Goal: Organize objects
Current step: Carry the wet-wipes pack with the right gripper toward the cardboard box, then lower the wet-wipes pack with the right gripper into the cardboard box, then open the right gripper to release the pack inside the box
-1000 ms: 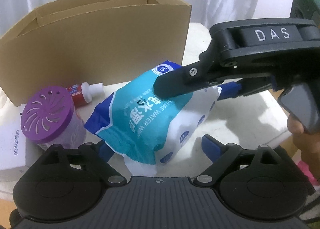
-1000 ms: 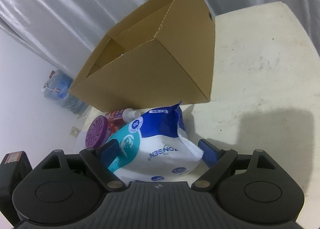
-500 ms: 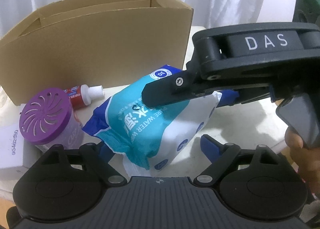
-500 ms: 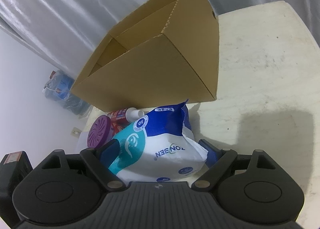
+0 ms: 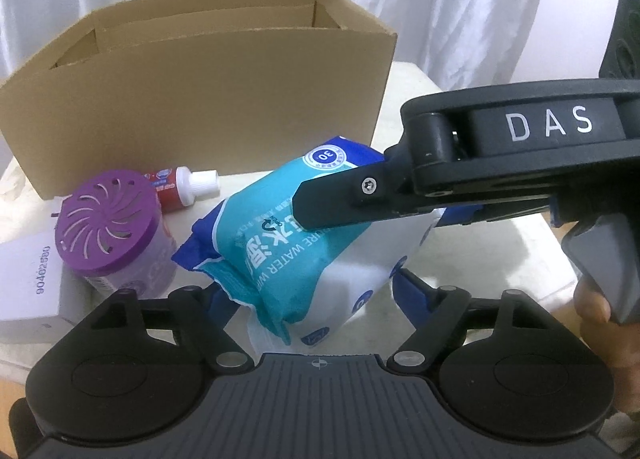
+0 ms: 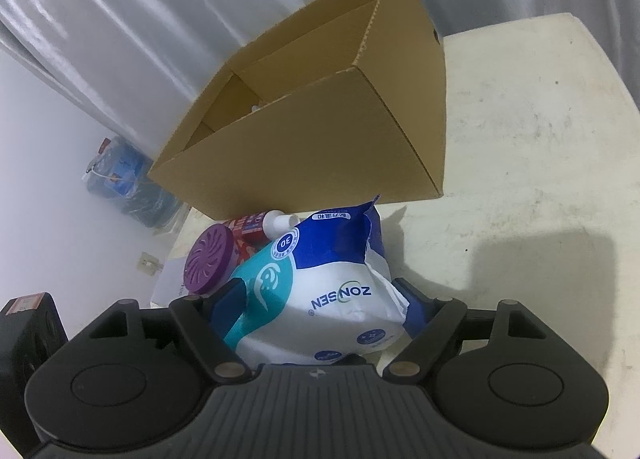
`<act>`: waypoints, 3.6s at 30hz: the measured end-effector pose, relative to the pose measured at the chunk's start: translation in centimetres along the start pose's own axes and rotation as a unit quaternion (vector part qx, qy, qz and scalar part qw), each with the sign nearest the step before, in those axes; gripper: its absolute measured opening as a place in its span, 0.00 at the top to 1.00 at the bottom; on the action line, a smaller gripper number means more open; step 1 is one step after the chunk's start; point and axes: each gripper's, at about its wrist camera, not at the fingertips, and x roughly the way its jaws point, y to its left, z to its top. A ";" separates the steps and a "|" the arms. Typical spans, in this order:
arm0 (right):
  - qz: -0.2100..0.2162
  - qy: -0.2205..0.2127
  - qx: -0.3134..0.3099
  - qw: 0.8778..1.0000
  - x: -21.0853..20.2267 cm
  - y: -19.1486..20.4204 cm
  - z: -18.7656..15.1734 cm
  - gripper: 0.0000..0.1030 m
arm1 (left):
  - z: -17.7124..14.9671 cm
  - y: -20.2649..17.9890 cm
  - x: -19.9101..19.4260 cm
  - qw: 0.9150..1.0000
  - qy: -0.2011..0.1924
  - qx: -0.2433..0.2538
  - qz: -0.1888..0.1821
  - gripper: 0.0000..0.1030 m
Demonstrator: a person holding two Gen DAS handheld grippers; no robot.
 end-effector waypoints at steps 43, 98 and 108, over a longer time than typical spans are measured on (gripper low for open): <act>0.058 -0.090 -0.071 0.992 -7.2 10.2 2.9 0.20 | 3.3 0.1 -11.2 0.984 -0.160 0.030 0.073 0.23; -0.001 0.079 0.043 0.996 19.6 3.9 20.3 0.18 | 20.8 13.7 6.0 0.987 0.042 0.112 0.103 0.13; -0.015 0.038 0.037 0.999 13.3 5.2 20.4 0.12 | 21.1 12.9 -1.8 0.991 -0.020 0.081 0.104 0.05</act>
